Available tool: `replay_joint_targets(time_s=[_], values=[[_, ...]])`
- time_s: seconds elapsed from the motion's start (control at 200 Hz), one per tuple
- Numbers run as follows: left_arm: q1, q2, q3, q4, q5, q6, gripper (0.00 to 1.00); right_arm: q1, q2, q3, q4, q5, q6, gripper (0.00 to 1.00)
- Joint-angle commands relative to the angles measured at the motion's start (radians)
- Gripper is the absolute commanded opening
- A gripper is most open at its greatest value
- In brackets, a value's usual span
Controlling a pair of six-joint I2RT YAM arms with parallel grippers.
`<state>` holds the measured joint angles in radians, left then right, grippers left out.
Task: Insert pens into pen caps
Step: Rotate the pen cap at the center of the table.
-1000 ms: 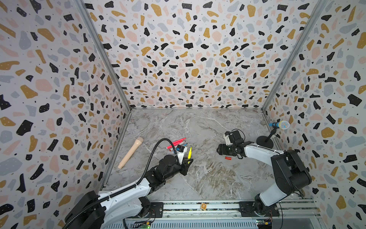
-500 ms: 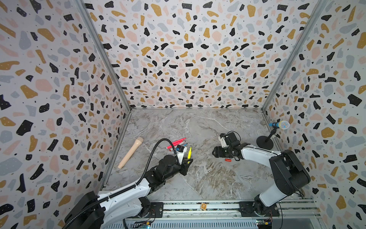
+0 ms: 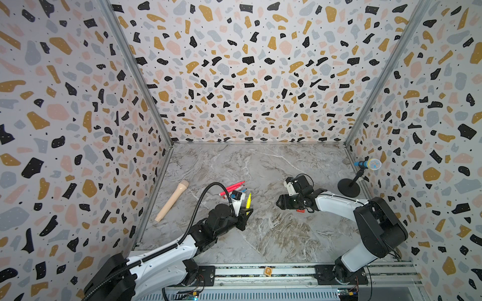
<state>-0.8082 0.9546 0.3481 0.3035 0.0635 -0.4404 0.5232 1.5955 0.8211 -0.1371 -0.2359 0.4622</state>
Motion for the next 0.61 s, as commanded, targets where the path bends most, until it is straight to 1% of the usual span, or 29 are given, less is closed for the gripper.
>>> replay_joint_targets(time_s=[0.0, 0.165, 0.305, 0.601], values=[[-0.002, -0.025, -0.013, 0.013, -0.017, 0.012, 0.0, 0.009, -0.045, 0.044, -0.058, 0.06, -0.015, 0.65], [-0.003, -0.032, -0.019, 0.012, -0.024, 0.011, 0.0, 0.01, -0.023, 0.056, -0.07, 0.075, -0.021, 0.66], [-0.002, -0.034, -0.019, 0.008, -0.024, 0.011, 0.0, 0.01, 0.004, 0.067, -0.048, 0.052, -0.018, 0.66], [-0.003, -0.051, -0.011, -0.007, -0.032, 0.009, 0.0, 0.019, 0.097, 0.137, -0.042, 0.044, -0.029, 0.66]])
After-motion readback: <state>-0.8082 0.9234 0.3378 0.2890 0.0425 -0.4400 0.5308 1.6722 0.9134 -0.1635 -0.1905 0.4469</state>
